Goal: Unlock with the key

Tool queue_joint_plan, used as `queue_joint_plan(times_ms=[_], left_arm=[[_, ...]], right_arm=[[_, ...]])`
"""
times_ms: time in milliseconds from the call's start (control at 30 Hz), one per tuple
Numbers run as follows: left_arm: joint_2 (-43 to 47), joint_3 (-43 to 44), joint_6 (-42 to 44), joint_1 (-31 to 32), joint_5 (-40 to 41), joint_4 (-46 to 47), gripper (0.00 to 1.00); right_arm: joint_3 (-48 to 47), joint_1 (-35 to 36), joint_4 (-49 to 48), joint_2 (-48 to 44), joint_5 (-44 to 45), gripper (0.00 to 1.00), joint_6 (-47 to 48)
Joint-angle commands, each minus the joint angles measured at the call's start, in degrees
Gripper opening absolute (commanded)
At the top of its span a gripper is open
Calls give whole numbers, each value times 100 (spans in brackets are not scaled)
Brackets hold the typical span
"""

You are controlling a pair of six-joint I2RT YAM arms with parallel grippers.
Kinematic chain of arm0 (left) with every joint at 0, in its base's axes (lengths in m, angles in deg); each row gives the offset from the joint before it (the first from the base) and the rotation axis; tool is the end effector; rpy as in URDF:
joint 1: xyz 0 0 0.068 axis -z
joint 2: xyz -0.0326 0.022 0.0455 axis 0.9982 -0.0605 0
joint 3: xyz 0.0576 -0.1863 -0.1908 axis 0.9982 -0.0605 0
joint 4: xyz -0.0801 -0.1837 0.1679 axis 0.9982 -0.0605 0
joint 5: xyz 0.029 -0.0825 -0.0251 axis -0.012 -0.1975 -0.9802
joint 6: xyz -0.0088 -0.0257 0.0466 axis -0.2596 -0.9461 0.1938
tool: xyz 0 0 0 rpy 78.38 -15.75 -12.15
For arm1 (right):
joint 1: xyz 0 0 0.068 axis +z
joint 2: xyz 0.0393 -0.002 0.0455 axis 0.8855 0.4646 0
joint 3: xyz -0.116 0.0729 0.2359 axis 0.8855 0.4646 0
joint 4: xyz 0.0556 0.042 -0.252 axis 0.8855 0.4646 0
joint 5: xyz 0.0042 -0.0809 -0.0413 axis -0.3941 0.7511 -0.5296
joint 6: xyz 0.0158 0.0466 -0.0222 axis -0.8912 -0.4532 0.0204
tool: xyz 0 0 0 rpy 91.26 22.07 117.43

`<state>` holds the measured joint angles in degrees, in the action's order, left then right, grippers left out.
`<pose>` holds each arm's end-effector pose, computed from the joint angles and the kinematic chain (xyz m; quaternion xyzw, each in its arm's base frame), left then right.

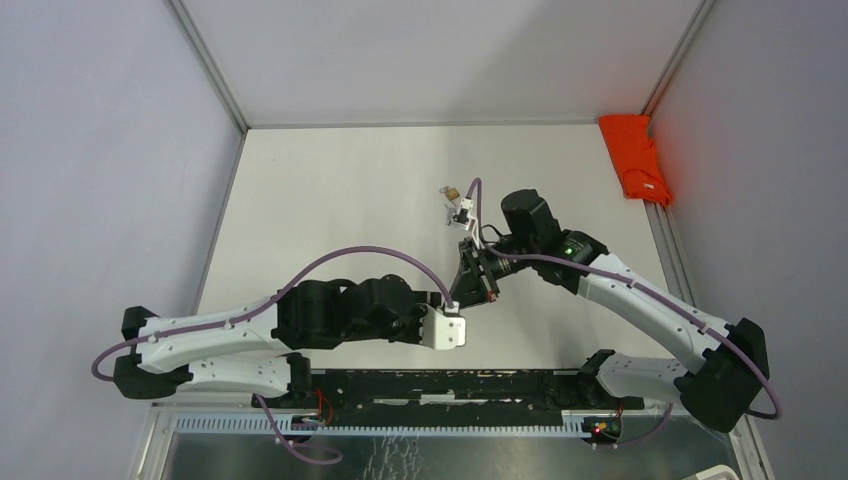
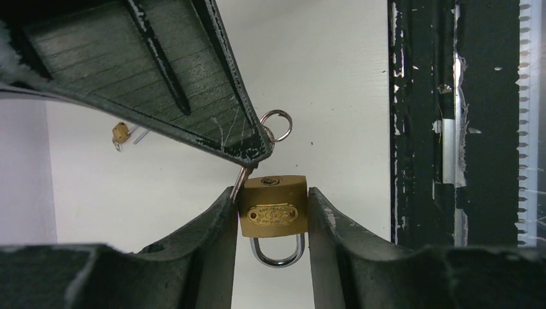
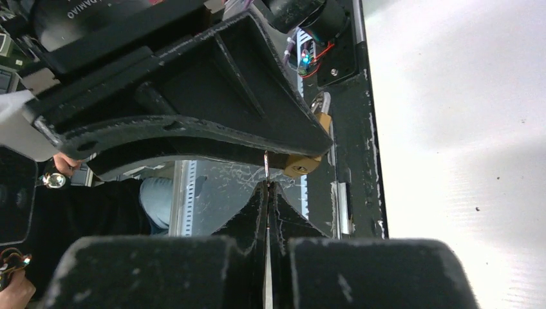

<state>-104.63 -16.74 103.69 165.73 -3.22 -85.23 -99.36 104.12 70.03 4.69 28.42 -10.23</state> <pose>0.0443 -0.2042 0.3443 0.6995 0.5614 -0.1314 0.4221 0.1658 0.1896 0.3170 -0.3767 0.7034 0.5897 0.1245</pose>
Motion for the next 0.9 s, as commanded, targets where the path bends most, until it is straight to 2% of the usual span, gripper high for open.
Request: queue_joint_plan(times_ms=[0, 333, 867], left_arm=[[8, 146, 201, 86, 72, 74, 2], [32, 138, 194, 95, 111, 30, 2], [96, 113, 112, 102, 74, 37, 2]], right_arm=[[104, 115, -410, 6, -168, 0, -175], [570, 122, -381, -136, -85, 0, -157], [355, 128, -385, 76, 102, 0, -21]])
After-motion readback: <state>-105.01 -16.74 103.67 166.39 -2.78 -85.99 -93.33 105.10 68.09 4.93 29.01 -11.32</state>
